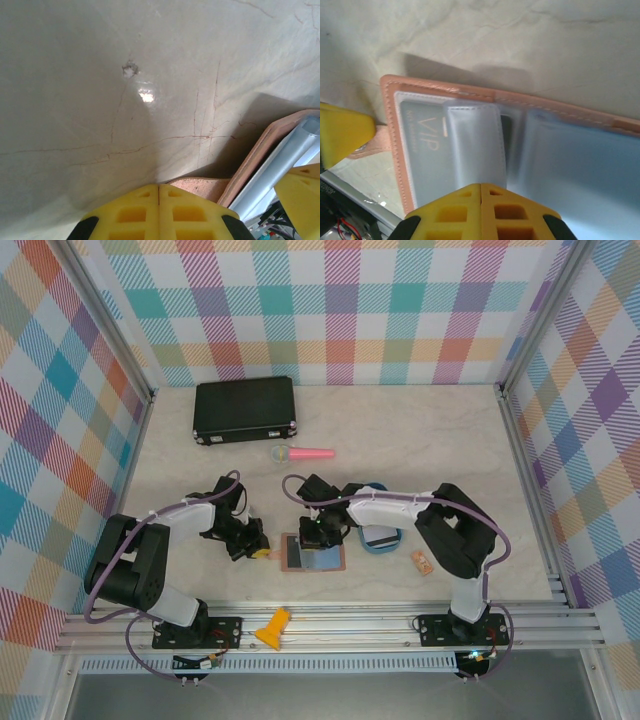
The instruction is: Put the credit cards into the card holder
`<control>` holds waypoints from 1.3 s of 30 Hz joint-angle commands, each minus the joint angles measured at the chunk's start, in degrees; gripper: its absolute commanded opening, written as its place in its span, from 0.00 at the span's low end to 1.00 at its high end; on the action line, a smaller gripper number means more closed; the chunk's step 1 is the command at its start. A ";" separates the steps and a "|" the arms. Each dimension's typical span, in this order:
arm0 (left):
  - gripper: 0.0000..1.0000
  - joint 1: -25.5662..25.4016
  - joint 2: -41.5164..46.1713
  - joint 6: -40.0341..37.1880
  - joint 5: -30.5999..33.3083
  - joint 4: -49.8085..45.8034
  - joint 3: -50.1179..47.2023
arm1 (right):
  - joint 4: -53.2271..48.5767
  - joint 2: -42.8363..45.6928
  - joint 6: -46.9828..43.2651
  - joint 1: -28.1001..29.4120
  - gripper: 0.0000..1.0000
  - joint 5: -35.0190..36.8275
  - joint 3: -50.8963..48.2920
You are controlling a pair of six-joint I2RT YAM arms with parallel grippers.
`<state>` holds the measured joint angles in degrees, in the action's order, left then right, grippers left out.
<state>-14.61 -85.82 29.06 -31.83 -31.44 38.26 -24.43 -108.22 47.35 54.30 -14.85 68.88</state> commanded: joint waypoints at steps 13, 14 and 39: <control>0.00 -0.73 -0.73 -0.48 1.56 -1.61 -0.29 | 7.64 -1.82 2.91 3.06 0.00 -6.14 4.29; 0.00 -0.68 -0.75 -0.47 1.56 -1.55 -0.38 | 7.72 -1.73 2.92 3.08 0.00 -5.99 4.57; 0.00 -0.68 -1.63 -0.43 1.42 -0.51 -0.91 | -9.93 3.89 -3.40 0.76 0.99 7.61 2.27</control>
<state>-14.61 -86.43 29.06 -31.40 -31.35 38.28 -32.71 -102.59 46.17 55.46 -6.20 69.19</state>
